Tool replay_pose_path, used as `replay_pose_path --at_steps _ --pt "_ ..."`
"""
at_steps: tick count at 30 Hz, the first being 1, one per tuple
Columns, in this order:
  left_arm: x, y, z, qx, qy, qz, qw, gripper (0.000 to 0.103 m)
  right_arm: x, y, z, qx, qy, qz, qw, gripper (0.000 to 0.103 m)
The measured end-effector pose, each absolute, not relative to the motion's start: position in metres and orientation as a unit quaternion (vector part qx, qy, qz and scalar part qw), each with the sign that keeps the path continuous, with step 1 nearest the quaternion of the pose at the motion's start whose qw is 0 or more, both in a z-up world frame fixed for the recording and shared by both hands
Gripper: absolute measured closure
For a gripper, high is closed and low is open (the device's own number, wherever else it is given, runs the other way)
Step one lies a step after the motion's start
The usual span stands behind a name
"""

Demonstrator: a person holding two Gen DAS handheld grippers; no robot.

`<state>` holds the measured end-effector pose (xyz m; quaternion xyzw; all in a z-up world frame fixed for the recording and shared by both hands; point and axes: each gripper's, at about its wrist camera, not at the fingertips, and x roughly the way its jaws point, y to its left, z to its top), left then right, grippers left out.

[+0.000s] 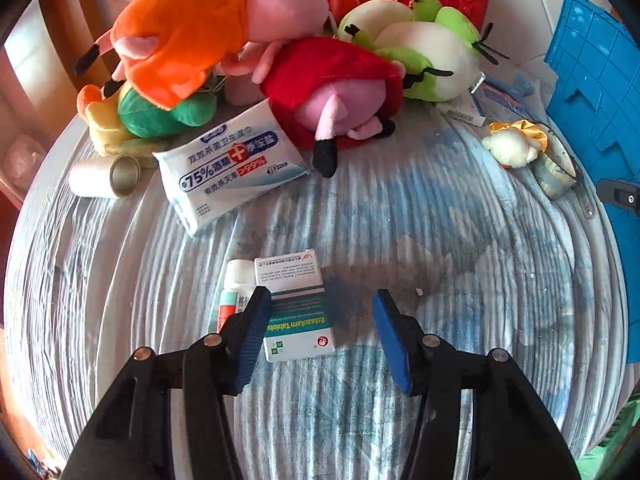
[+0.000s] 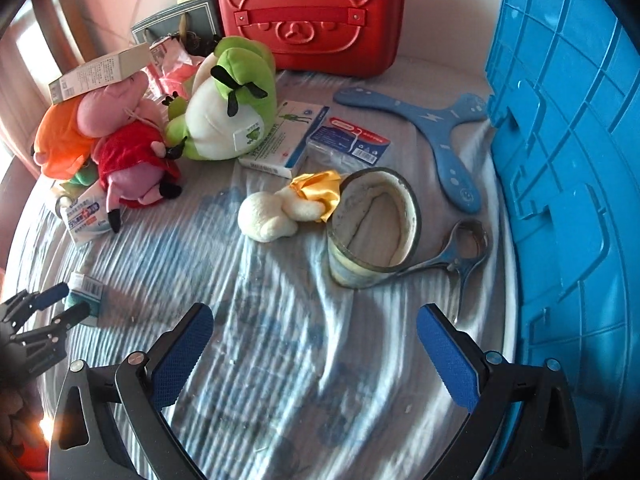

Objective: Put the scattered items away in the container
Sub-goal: 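Grasp the teal-and-white Estazolam box with the left tool while the right tool grasps the tape roll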

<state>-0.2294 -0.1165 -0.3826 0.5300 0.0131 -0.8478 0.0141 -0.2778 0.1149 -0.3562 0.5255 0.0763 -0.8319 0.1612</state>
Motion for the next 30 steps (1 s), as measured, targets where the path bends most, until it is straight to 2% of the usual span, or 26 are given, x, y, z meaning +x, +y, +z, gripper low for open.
replay_pose_path --at_steps 3,5,8,21,23,30 --pt "-0.230 -0.116 -0.382 0.528 0.011 -0.849 0.004 0.051 -0.279 0.113 -0.360 0.529 0.079 -0.829 0.163 0.000" --pt "-0.228 -0.117 -0.381 0.525 -0.001 -0.851 0.030 0.060 -0.280 0.113 -0.363 0.531 0.081 -0.828 0.162 0.000" --pt "-0.225 -0.122 -0.387 0.537 0.010 -0.842 0.049 0.060 -0.280 0.112 -0.366 0.534 0.080 -0.826 0.162 0.000" --pt "-0.234 -0.103 -0.408 0.540 0.011 -0.841 0.023 0.060 -0.282 0.122 -0.388 0.545 0.093 -0.821 0.144 0.000" --pt "-0.236 -0.101 -0.411 0.541 0.011 -0.841 0.019 0.066 -0.287 0.125 -0.393 0.544 0.092 -0.823 0.134 0.000" --pt "-0.238 -0.102 -0.411 0.536 0.019 -0.844 0.009 0.067 -0.319 0.130 -0.407 0.526 0.093 -0.839 0.102 0.000"
